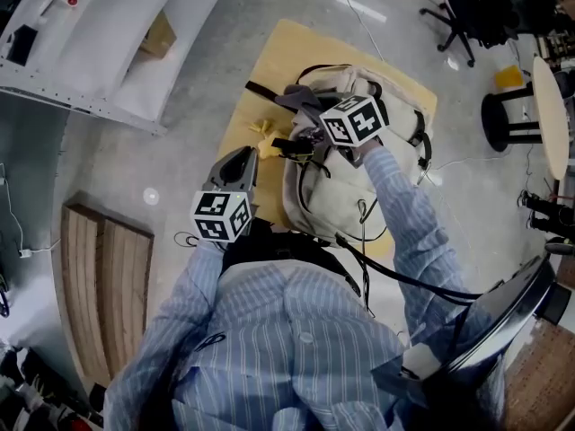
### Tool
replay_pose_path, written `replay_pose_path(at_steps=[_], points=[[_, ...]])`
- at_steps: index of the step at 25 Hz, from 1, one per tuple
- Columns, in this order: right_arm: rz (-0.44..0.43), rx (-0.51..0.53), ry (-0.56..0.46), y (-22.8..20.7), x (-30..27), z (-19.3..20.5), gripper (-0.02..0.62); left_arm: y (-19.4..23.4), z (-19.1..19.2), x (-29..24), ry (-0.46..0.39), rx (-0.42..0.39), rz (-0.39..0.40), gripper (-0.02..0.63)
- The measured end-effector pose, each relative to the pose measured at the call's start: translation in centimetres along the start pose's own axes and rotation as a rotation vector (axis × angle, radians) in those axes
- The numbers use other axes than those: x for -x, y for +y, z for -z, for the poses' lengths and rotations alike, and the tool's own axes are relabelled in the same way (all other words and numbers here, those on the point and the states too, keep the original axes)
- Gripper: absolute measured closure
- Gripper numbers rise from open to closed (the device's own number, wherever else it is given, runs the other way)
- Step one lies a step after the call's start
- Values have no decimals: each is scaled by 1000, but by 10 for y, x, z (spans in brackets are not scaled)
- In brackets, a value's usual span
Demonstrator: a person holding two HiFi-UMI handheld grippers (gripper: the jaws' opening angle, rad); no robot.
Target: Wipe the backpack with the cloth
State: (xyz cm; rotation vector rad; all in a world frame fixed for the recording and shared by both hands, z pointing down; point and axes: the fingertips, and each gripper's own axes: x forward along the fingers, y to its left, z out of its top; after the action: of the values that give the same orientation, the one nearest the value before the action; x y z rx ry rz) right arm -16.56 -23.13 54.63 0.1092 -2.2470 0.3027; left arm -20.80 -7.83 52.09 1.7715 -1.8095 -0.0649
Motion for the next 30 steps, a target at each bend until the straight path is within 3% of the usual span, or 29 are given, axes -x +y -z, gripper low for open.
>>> replay_pose_path(at_steps=[11, 15, 24, 30], points=[[-111, -105, 19, 103, 8, 90, 548, -13, 14, 27, -22, 9, -35, 572], [-129, -148, -14, 129, 20, 106, 548, -24, 21, 36, -17, 1, -33, 572], [-214, -165, 21, 202, 47, 156, 548, -52, 41, 54, 12, -27, 1, 572], [-213, -230, 19, 232, 52, 194, 548, -64, 54, 62, 32, -51, 34, 572]])
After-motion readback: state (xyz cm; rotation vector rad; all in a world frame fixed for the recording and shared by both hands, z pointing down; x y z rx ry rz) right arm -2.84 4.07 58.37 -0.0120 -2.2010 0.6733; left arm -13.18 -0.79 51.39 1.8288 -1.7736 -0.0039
